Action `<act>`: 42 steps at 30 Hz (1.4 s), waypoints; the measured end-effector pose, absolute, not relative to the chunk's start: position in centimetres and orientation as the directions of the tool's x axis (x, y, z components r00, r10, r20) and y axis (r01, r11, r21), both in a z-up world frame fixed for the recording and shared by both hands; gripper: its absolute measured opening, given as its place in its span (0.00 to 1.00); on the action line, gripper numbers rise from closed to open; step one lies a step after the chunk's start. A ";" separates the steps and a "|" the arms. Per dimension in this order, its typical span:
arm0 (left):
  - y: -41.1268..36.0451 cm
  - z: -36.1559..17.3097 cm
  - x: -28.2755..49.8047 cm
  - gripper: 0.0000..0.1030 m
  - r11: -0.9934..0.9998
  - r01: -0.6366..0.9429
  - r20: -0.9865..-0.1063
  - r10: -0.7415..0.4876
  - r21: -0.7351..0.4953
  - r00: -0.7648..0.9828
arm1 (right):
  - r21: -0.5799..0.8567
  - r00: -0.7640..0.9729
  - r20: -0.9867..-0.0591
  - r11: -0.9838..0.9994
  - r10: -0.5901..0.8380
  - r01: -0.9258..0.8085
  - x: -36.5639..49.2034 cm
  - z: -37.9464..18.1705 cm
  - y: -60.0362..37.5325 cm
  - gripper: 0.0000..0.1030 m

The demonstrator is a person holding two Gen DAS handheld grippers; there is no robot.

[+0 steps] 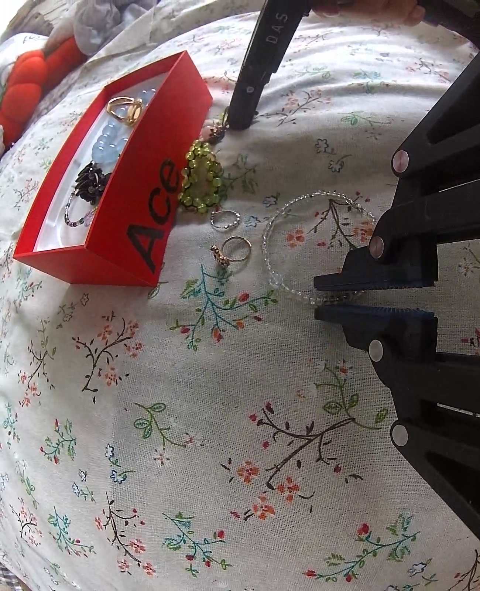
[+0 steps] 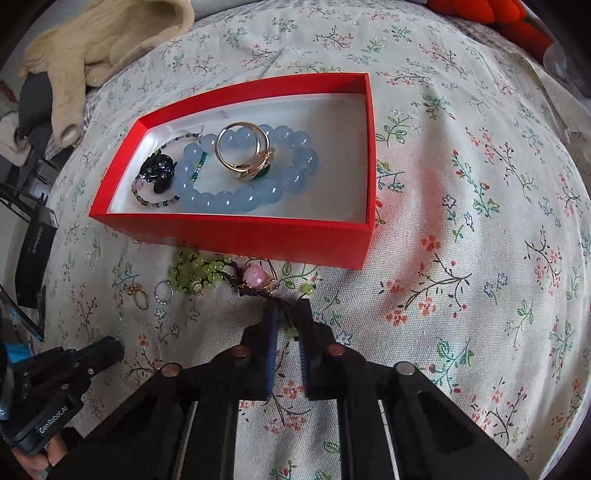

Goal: Organize jewelry
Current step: 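Close the left tool on the clear bead bracelet while the right lifts the green beaded strand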

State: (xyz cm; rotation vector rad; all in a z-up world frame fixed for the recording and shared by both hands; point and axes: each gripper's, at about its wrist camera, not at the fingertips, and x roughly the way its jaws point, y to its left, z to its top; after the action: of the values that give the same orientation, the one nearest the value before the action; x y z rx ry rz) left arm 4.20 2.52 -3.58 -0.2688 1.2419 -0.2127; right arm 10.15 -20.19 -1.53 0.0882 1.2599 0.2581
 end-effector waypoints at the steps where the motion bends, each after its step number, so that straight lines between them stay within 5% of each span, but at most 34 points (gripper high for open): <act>1: 2.5 -3.6 4.2 0.02 0.948 0.013 -0.901 -0.305 -0.317 0.310 | 0.214 0.279 -0.928 0.966 0.247 -0.144 10.0 -1.5 -20.4 0.05; 24: 3.9 -3.3 2.1 0.02 0.952 -0.003 -0.904 -0.291 -0.307 0.313 | 0.299 0.155 -0.926 0.918 0.346 -0.260 1.9 -0.3 -22.5 0.05; 27: 3.9 -3.2 2.1 0.02 0.950 -0.010 -0.904 -0.293 -0.311 0.311 | 0.329 0.176 -0.908 0.906 0.381 -0.266 2.2 0.7 -23.0 0.10; 29: 4.0 -3.1 2.2 0.02 0.950 -0.012 -0.904 -0.293 -0.313 0.311 | 0.352 0.201 -0.892 0.901 0.405 -0.251 2.6 1.3 -23.5 0.36; 30: 4.0 -3.1 2.2 0.02 0.949 -0.012 -0.903 -0.294 -0.314 0.312 | 0.372 0.212 -0.882 0.898 0.421 -0.236 2.9 1.6 -23.7 0.37; 42: 3.7 -2.9 3.0 0.02 0.949 -0.013 -0.904 -0.294 -0.314 0.311 | 0.545 0.218 -0.817 0.838 0.534 -0.011 7.8 -0.9 -25.5 0.29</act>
State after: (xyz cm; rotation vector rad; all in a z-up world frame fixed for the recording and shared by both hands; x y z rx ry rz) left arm 3.00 3.73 -2.90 -0.2841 1.2458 -0.1887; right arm 7.78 -25.52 -0.89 0.4777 1.3082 0.3974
